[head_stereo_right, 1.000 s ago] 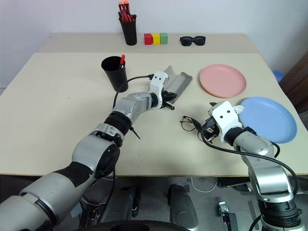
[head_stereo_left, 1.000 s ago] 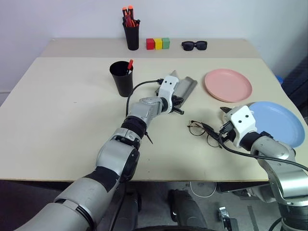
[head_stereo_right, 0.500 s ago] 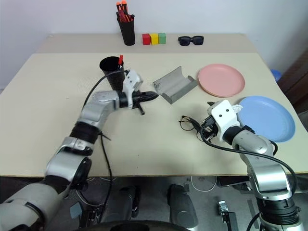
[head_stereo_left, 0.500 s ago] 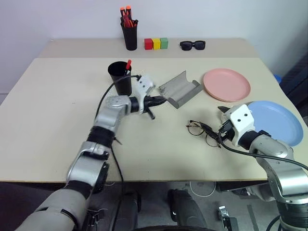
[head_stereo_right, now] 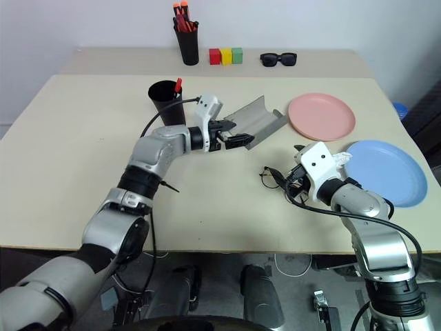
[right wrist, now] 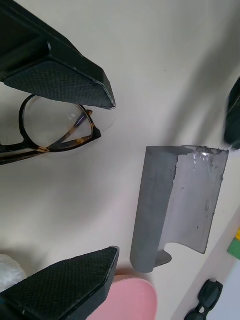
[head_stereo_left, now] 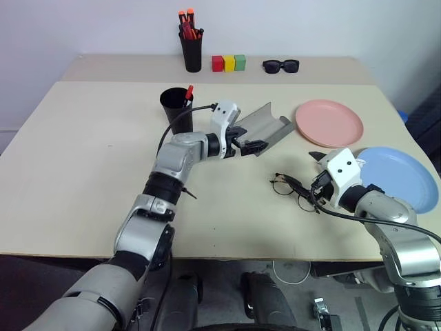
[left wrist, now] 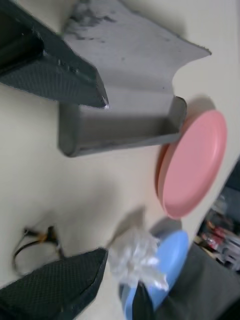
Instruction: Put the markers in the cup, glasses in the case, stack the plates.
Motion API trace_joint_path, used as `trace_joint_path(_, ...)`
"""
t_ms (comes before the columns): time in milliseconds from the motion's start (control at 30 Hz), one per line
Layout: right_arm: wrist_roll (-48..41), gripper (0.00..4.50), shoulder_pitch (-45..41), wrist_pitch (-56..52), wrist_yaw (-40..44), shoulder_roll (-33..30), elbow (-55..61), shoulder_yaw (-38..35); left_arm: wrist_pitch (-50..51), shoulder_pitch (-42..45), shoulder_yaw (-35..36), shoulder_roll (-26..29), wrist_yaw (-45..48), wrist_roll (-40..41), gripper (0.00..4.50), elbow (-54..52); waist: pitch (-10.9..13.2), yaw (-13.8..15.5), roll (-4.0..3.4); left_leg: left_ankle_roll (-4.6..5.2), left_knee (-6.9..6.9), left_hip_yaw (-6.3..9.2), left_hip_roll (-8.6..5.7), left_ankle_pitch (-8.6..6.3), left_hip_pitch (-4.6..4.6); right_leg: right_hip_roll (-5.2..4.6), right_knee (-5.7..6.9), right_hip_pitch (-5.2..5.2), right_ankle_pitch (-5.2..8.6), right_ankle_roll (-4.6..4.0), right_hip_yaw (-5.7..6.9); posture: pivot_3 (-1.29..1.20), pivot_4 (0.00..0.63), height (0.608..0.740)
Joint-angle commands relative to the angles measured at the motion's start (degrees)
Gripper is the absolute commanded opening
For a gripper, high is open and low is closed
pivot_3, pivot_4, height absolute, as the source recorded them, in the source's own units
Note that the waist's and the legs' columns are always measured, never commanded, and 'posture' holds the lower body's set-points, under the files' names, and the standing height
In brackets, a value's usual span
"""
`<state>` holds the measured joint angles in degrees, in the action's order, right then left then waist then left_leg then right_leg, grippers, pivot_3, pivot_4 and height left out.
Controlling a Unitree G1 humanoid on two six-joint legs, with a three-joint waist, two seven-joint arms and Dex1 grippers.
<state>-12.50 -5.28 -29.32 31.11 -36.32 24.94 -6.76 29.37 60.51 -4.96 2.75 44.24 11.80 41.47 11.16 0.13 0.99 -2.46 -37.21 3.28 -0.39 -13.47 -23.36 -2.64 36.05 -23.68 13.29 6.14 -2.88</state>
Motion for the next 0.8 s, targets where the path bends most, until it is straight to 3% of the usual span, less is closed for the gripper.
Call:
trace_joint_path(33, 0.3, 4.50, 0.5, 1.3, -1.6, 1.5, 2.4, -0.4, -4.6, 7.3, -0.2, -2.7, -3.0, -2.8, 4.39, 11.7, 0.0, 0.0, 0.02, 0.00, 0.00, 0.00, 0.00, 0.00, 0.00, 0.00, -0.01, -0.01, 0.00, 0.00, 0.00, 0.00, 0.150, 0.740)
trace_joint_path(233, 1.0, 4.50, 4.8, 0.7, -4.1, 3.2, 6.1, -1.5, -10.7, 13.6, 0.6, -5.3, -4.1, -5.8, 4.39, 26.2, 0.0, -0.3, 0.02, 0.02, 0.06, -0.01, -0.02, -0.02, -0.02, 0.00, -0.04, -0.03, 0.03, 0.04, 0.00, 0.00, 0.150, 0.740)
trace_joint_path(267, 1.0, 4.50, 5.5, 0.6, -4.5, 3.3, 6.6, -1.9, -11.2, 14.0, 1.1, -5.5, -4.2, -5.9, 4.15, 27.2, 0.0, -0.6, 0.02, 0.02, 0.07, 0.00, -0.02, -0.02, -0.03, 0.00, -0.04, -0.05, 0.03, 0.04, 0.00, 0.00, 0.150, 0.740)
trace_joint_path(367, 0.9, 4.50, 7.1, 0.4, -5.0, 3.3, 7.8, -2.6, -12.6, 14.4, 1.6, -5.9, -3.5, -6.3, 3.12, 28.9, 0.0, -0.7, 0.02, 0.02, 0.06, 0.00, -0.02, -0.01, -0.04, -0.01, -0.03, -0.04, 0.03, 0.04, 0.00, 0.00, 0.150, 0.740)
trace_joint_path(500, 0.8, 4.50, 7.6, 0.3, -5.3, 3.2, 8.3, -2.7, -13.6, 13.9, 2.0, -6.2, -3.1, -7.1, 0.91, 29.6, 0.0, -0.9, 0.02, 0.02, 0.06, 0.00, -0.02, -0.01, -0.02, -0.01, -0.01, -0.05, 0.03, 0.04, 0.00, 0.00, 0.150, 0.740)
trace_joint_path(567, 0.7, 4.50, 7.3, 0.3, -5.3, 3.1, 8.1, -2.5, -13.8, 13.5, 2.2, -6.1, -3.1, -7.3, 0.03, 29.7, 0.0, -0.8, 0.02, 0.02, 0.07, 0.00, -0.02, -0.02, -0.03, -0.01, -0.02, -0.05, 0.03, 0.04, 0.00, 0.00, 0.150, 0.740)
trace_joint_path(800, 0.6, 4.50, 5.3, 0.4, -4.1, 2.4, 6.4, -2.0, -17.1, 11.3, 2.9, -4.2, -2.1, -7.9, 0.03, 27.6, 0.0, -1.0, 0.02, 0.02, 0.07, 0.00, -0.01, -0.02, -0.02, -0.01, -0.01, -0.05, 0.03, 0.04, 0.00, 0.00, 0.150, 0.740)
